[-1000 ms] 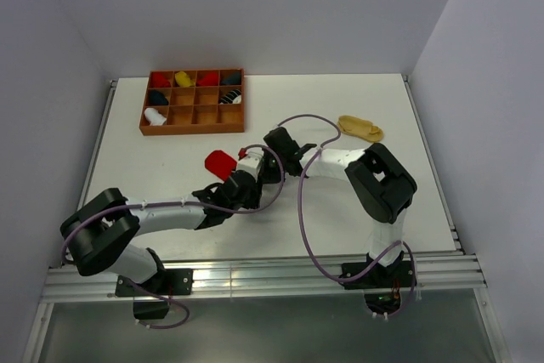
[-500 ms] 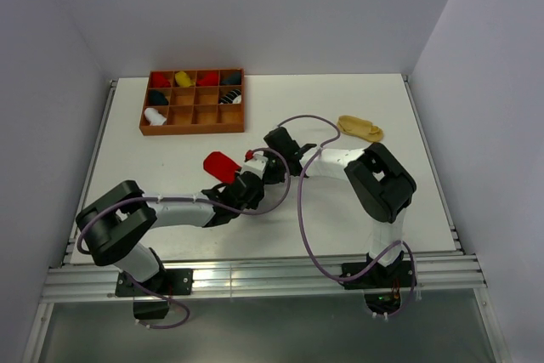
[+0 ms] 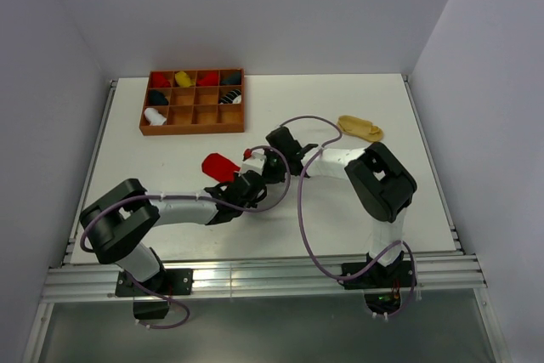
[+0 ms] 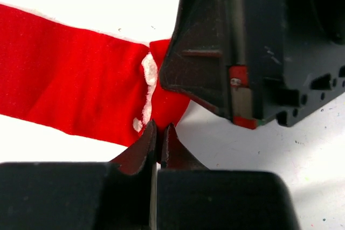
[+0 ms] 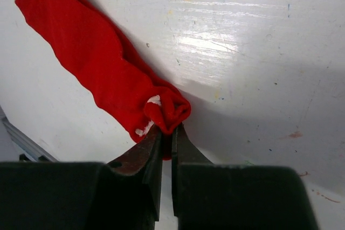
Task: Roll the socks
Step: Roll the sock at the center of the board.
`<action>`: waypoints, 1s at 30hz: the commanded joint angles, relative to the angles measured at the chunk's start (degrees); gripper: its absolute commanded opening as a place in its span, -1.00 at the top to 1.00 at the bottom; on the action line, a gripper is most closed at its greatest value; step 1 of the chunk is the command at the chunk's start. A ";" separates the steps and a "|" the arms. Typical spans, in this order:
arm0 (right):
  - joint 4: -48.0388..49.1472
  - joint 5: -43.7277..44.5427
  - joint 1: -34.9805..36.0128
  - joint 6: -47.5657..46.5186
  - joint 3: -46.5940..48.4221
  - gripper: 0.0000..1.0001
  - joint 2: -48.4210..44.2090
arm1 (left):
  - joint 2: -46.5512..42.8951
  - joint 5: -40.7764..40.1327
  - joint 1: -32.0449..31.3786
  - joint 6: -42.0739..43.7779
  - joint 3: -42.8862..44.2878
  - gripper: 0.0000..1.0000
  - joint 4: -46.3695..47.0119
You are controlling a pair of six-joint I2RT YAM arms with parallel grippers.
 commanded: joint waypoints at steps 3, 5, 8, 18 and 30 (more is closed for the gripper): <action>5.71 -0.28 -0.81 2.96 -3.72 0.47 -4.24 | -2.11 4.97 3.52 -3.33 -0.69 0.99 -3.41; 9.40 0.07 -1.16 3.14 -5.56 0.33 -6.70 | -4.57 10.83 5.55 -4.47 -1.58 0.99 -2.71; 12.12 0.60 -1.25 2.97 -7.06 0.21 -9.16 | -7.30 20.06 10.47 -6.93 -3.77 0.99 -0.25; 21.35 -0.01 -1.25 5.07 -11.90 -0.01 -11.02 | -5.90 42.05 22.96 -19.05 -10.54 0.99 10.12; 24.17 -3.00 -0.90 7.18 -11.72 -0.05 -4.08 | -1.60 50.50 30.08 -30.14 -18.45 0.99 21.55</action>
